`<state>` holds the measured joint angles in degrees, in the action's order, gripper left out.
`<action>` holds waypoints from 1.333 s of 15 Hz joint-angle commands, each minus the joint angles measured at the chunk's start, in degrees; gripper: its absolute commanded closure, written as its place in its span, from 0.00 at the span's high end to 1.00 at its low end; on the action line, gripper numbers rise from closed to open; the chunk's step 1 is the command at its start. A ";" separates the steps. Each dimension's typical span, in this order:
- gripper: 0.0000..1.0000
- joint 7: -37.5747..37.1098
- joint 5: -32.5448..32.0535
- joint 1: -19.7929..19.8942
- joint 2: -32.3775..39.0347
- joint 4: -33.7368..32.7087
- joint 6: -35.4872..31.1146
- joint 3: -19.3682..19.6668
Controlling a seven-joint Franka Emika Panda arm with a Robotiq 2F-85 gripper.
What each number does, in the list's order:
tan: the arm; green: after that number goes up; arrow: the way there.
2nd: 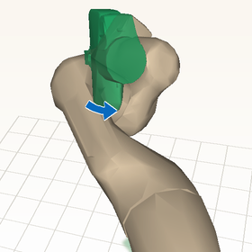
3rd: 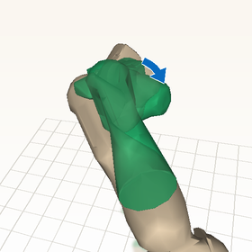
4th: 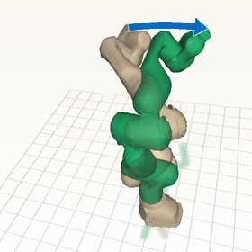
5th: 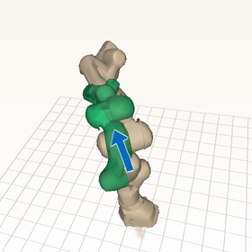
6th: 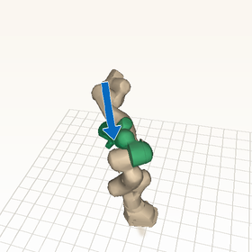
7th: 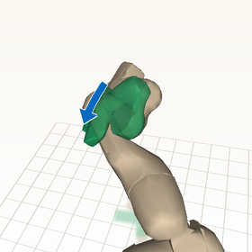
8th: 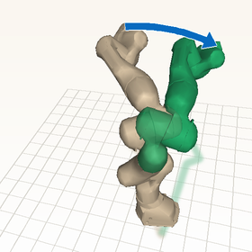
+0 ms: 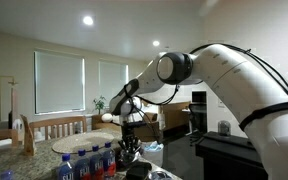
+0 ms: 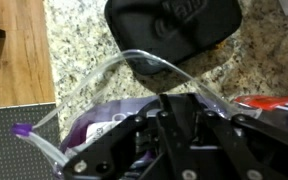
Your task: Remove the black object from the plastic
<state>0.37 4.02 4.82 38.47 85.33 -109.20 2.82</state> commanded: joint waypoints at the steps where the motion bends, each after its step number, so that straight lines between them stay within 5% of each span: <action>1: 0.54 -5.12 5.46 1.38 -3.22 5.58 -6.73 -0.33; 9: 1.00 -23.38 7.77 -1.20 -7.71 15.16 -18.43 2.91; 12: 1.00 -30.94 7.34 -2.87 -7.73 17.05 -20.93 4.13; 19: 1.00 -35.81 5.88 -4.62 -1.77 14.00 -25.48 5.16; 20: 0.75 -35.72 5.45 -4.88 -1.36 13.79 -26.03 5.47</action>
<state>-33.12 10.42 1.27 34.47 100.04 -131.58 7.15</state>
